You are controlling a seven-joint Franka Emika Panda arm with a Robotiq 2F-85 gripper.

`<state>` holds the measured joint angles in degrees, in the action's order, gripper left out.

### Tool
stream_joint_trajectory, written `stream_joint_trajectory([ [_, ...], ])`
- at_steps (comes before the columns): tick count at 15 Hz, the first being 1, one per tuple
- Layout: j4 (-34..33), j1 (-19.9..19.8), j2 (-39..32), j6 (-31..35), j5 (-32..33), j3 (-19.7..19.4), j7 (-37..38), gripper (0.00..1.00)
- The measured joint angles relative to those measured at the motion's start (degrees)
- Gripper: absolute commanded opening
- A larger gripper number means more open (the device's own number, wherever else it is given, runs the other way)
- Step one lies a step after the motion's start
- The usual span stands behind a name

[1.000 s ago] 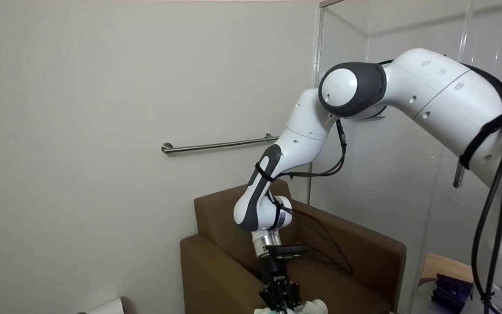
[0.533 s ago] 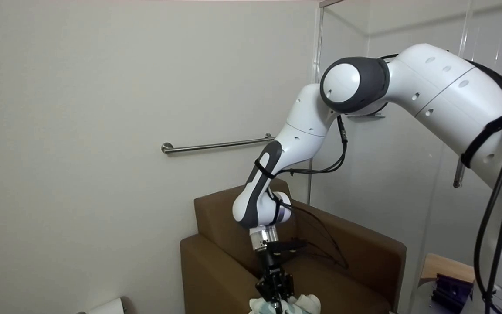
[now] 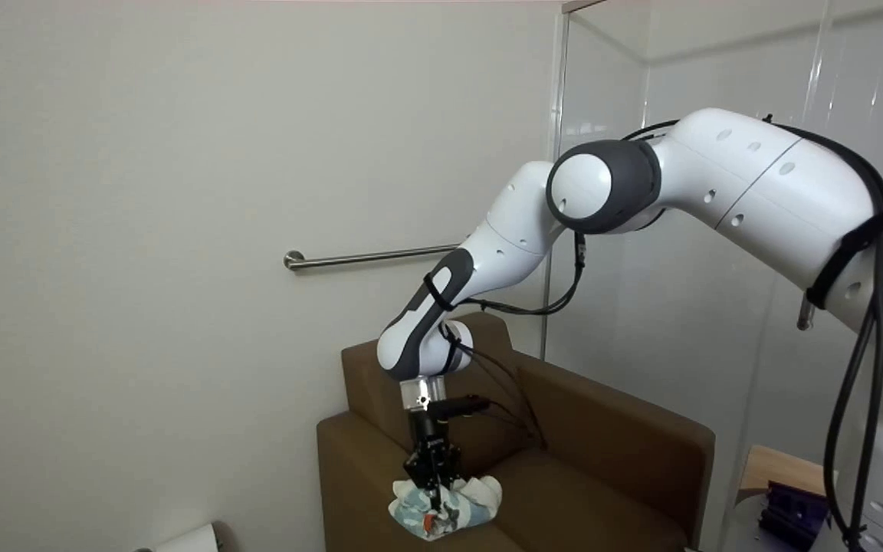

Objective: Move the towel back and forth on the sofa left arm

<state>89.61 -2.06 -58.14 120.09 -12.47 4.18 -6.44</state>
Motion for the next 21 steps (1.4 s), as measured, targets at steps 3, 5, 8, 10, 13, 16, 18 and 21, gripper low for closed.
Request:
stream_joint_trajectory([
  [3, -8.7, 0.2, -4.0, -2.0, 0.8, 0.0, 0.0, 0.09],
  [5, -14.0, 0.2, -6.6, -3.4, 1.0, 0.1, 0.0, 0.09],
  [8, -19.9, 0.5, -9.5, -4.5, 1.1, 0.3, 0.0, 0.09],
  [10, -23.0, 0.7, -11.0, -4.5, 1.1, 0.4, 0.0, 0.09],
  [13, -26.9, 1.0, -12.0, -4.3, 1.6, 0.6, -0.1, 0.26],
  [16, -30.1, 1.5, -12.3, -4.3, 2.3, 0.6, -0.1, 0.54],
  [18, -31.8, 1.9, -12.3, -4.2, 2.5, 0.6, -0.1, 0.67],
  [21, -33.2, 2.5, -12.3, -4.3, 2.9, 0.3, -0.1, 0.86],
])
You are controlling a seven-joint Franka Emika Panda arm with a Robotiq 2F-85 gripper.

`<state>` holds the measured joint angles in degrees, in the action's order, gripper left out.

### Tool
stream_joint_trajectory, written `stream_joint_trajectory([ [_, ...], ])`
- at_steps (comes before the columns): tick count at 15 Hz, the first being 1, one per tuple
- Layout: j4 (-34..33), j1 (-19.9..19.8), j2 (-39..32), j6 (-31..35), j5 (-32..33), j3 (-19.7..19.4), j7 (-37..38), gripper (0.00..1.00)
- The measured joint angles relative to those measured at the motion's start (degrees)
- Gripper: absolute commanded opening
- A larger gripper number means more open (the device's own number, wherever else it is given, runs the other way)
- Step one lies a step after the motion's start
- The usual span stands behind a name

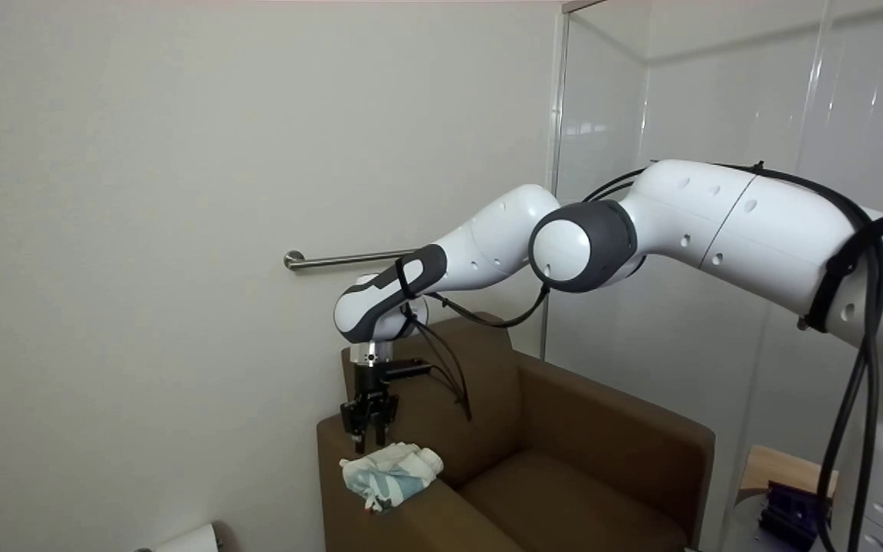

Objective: Move the towel back and forth on the sofa left arm

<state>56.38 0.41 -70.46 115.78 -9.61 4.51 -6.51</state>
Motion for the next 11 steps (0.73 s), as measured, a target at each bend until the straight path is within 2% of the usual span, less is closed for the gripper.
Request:
stream_joint_trajectory([
  [2, -0.6, 0.3, 0.0, 0.0, 0.1, -0.7, 0.0, 0.98],
  [3, -0.8, 0.5, 0.2, 0.0, 0.2, -1.2, 0.0, 1.00],
  [7, -0.4, 0.4, 2.2, -0.5, 0.2, -1.7, -0.2, 1.00],
  [11, 2.6, 0.1, 5.9, -2.6, 0.1, -1.3, -1.9, 1.00],
])
